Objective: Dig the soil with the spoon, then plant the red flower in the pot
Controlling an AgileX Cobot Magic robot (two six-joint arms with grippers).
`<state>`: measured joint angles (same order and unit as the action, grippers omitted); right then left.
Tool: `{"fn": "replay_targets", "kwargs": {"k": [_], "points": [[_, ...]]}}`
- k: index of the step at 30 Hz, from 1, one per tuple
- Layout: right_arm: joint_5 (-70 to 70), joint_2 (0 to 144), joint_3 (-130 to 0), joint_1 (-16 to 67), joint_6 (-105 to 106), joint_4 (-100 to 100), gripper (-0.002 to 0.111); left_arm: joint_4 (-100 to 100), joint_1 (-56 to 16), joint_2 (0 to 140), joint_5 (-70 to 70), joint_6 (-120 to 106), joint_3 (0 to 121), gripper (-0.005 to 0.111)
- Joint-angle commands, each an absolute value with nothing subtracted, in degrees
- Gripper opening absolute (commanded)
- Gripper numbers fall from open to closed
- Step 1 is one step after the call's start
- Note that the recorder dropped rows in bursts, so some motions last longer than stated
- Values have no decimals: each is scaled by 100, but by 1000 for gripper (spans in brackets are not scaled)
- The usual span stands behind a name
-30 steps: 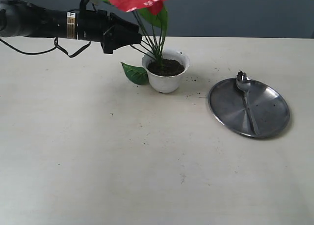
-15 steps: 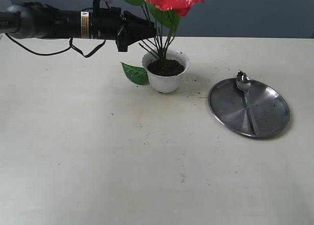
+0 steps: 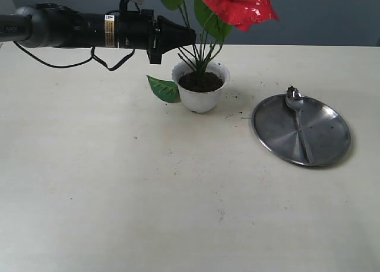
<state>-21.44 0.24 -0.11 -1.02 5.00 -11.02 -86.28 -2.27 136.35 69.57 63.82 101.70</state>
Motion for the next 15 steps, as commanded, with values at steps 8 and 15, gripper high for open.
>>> {"fn": "replay_targets", "kwargs": {"k": [8,15], "points": [[-2085,0,0,-122,518,-1101,0,-8614,-382,13967,6948,6382,10164,0],[-2085,0,0,-122,518,-1101,0,-8611,-411,13991,6938,6393,10164,0]]}}
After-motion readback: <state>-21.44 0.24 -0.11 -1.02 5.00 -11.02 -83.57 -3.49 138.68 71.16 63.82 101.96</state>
